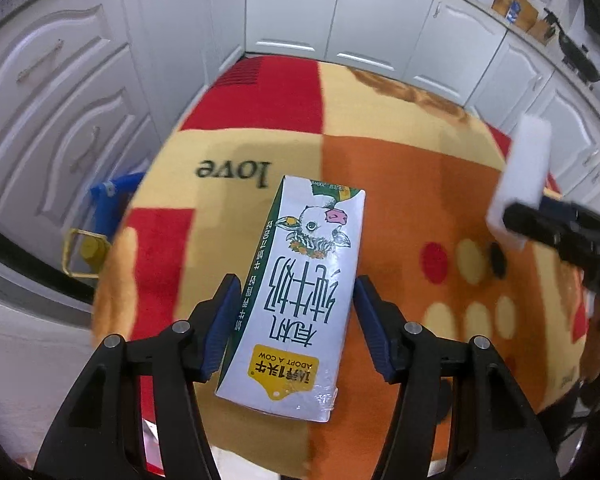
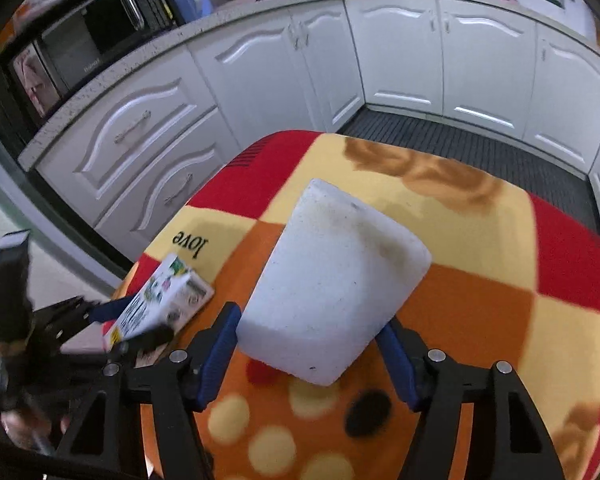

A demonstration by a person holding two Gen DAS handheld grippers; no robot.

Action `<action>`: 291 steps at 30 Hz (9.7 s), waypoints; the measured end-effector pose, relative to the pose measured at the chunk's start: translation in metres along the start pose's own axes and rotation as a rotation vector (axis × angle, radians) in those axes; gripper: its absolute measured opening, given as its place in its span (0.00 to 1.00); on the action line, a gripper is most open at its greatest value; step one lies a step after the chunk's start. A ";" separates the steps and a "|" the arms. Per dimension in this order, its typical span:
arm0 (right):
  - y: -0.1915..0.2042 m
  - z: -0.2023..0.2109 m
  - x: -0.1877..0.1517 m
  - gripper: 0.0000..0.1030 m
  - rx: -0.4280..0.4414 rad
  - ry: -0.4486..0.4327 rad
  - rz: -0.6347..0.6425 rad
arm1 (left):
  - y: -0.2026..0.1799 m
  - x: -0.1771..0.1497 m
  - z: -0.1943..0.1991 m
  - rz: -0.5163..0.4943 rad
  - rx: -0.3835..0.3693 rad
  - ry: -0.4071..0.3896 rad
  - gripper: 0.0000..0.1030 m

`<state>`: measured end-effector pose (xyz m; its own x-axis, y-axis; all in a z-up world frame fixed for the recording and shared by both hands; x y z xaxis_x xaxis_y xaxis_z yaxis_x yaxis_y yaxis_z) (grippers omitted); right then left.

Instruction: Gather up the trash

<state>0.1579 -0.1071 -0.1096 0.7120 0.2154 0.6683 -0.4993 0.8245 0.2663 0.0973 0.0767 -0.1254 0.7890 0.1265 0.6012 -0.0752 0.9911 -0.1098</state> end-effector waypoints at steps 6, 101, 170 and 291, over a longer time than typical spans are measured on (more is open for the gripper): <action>-0.017 0.038 -0.024 0.63 -0.038 -0.029 -0.011 | -0.034 0.003 0.012 -0.066 0.000 -0.041 0.54; -0.257 0.251 -0.187 0.73 -0.538 -0.194 -0.517 | -0.397 -0.006 -0.011 -0.315 -0.433 -0.132 0.72; -0.115 0.332 -0.127 0.88 -0.775 -0.603 -0.228 | -0.307 -0.022 0.133 -0.257 -0.278 -0.612 0.72; -0.138 0.301 -0.135 0.89 -0.758 -0.495 -0.260 | -0.306 -0.030 0.097 -0.327 -0.266 -0.541 0.72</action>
<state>-0.0175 -0.4070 -0.0274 0.3783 -0.1265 0.9170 0.2242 0.9737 0.0418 0.0379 -0.2266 -0.0331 0.3246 -0.1061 0.9399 0.3220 0.9467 -0.0043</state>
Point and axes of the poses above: each gripper's, at about its wrist camera, not at the fingertips, and z roughly against the way its jaws point, y to its left, x to its top, the point moved 3 cm from there along -z, roughly the way its jaws point, and after that the axes turned 9 degrees about -y, right-handed, at the moved point
